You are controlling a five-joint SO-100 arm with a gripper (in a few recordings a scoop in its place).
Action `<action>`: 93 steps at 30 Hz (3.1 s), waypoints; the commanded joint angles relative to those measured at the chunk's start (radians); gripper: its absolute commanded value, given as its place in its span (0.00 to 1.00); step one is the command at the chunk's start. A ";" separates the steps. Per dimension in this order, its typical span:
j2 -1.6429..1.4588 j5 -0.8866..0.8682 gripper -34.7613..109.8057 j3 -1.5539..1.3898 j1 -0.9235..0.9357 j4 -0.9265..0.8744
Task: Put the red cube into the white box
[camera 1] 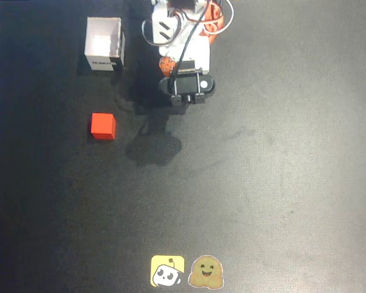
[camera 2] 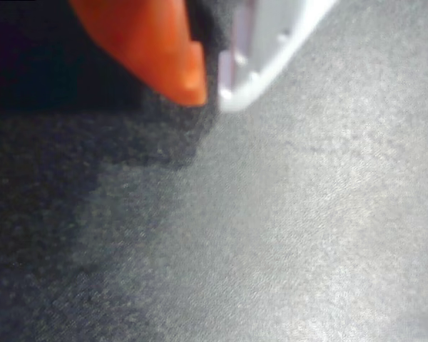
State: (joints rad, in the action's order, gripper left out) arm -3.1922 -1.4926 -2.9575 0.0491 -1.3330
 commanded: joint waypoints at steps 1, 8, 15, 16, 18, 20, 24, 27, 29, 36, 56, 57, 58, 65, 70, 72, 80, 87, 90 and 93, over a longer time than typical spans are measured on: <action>-0.005 -0.006 0.24 0.003 0.006 -0.003; -0.005 -0.006 0.24 0.003 0.006 -0.003; -0.005 -0.006 0.24 0.003 0.006 -0.003; -0.005 -0.006 0.24 0.003 0.006 -0.003; -0.005 -0.006 0.24 0.003 0.006 -0.003; -0.005 -0.006 0.24 0.003 0.006 -0.003; -0.005 -0.006 0.24 0.003 0.006 -0.003; -0.005 -0.006 0.24 0.003 0.006 -0.003; -0.005 -0.006 0.24 0.003 0.006 -0.003; -0.005 -0.006 0.24 0.003 0.006 -0.003; -0.005 -0.006 0.24 0.031 0.018 0.051; -0.005 -0.005 0.24 0.052 0.025 0.051; -0.005 0.003 0.24 0.074 0.032 0.044; 0.232 0.110 0.24 0.273 0.155 0.091; 0.577 0.130 0.24 0.525 0.229 0.155; 0.672 0.133 0.24 0.571 0.264 0.206; 1.055 0.201 0.24 0.778 0.445 0.322; 1.249 0.215 0.25 0.876 0.526 0.426; 1.310 0.204 0.25 0.896 0.535 0.479; 1.382 0.196 0.25 0.940 0.538 0.499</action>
State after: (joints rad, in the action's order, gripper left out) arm -1.8423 -1.2885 -2.0816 0.5844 -0.8621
